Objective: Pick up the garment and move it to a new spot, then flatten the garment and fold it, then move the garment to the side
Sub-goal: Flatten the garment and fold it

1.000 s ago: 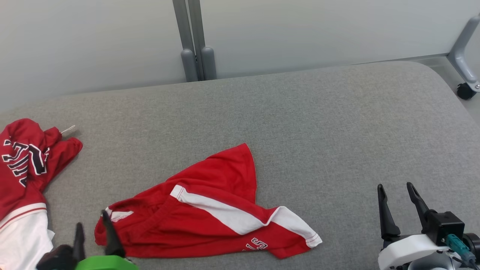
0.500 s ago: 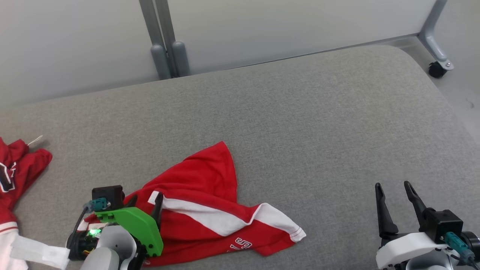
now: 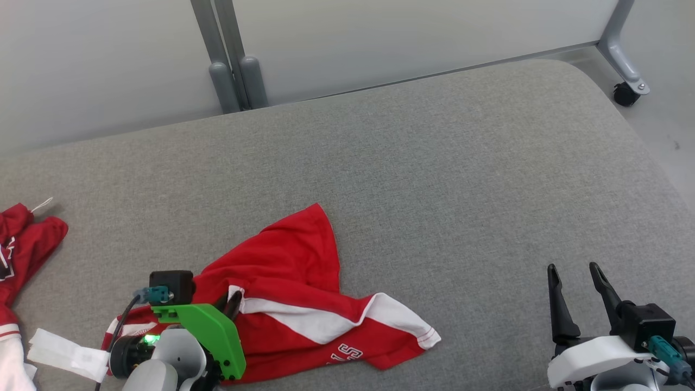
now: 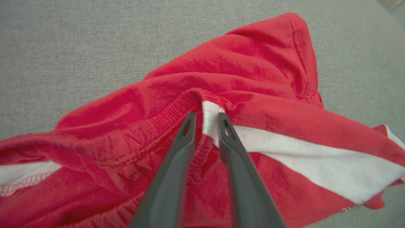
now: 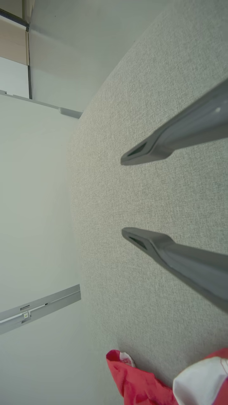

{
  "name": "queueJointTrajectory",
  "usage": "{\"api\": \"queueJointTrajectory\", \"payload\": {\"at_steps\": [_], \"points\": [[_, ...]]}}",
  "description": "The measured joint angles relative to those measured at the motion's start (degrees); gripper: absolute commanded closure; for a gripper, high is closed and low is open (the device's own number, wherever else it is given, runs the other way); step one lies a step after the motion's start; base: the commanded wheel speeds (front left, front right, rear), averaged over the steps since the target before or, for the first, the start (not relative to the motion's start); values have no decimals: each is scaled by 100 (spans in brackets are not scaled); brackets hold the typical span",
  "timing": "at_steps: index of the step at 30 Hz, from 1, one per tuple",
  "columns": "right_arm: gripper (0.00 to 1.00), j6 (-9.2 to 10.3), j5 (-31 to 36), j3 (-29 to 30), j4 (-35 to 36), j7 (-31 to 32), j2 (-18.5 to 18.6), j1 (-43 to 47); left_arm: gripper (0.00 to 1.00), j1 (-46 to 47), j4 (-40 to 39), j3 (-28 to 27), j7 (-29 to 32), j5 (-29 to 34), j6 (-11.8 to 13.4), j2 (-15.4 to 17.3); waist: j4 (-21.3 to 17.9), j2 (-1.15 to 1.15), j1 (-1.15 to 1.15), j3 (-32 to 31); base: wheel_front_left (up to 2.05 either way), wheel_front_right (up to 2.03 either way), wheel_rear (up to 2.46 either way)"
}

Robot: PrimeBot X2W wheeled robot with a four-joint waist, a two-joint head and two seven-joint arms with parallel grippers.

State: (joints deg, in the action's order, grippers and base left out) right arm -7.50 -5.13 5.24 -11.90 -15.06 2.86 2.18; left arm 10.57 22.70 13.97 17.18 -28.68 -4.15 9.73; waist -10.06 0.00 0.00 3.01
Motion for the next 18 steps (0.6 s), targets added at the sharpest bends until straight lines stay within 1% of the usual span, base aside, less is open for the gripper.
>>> {"api": "queueJointTrajectory", "payload": {"at_steps": [1,6,9,11,14,16,18], "points": [[0,0,1,0,0,0,0,-8,100,-1,-13,32,16,-4,-19,-13,12,0,0,2,0,0,0],[0,1,0,99,-2,0,1,16,100,-12,-151,209,83,-40,-110,-32,135,0,0,-26,0,0,0],[0,1,-5,162,-54,0,0,167,100,-201,-491,252,59,-124,-148,-44,241,0,0,-101,0,0,0],[0,1,-32,167,-68,1,1,232,100,-472,-896,235,98,-354,-191,-38,317,0,0,-157,0,0,0],[0,0,-60,189,-63,0,0,254,100,-1143,-1715,153,211,-564,-187,127,450,0,0,-239,0,0,0],[0,0,-98,233,-56,0,0,301,100,-1634,-2150,64,320,-678,-111,281,541,0,0,-279,0,0,0],[0,1,-133,230,-53,0,2,357,100,-2122,-2457,-10,450,-836,-26,346,640,0,0,-309,0,0,0]]}}
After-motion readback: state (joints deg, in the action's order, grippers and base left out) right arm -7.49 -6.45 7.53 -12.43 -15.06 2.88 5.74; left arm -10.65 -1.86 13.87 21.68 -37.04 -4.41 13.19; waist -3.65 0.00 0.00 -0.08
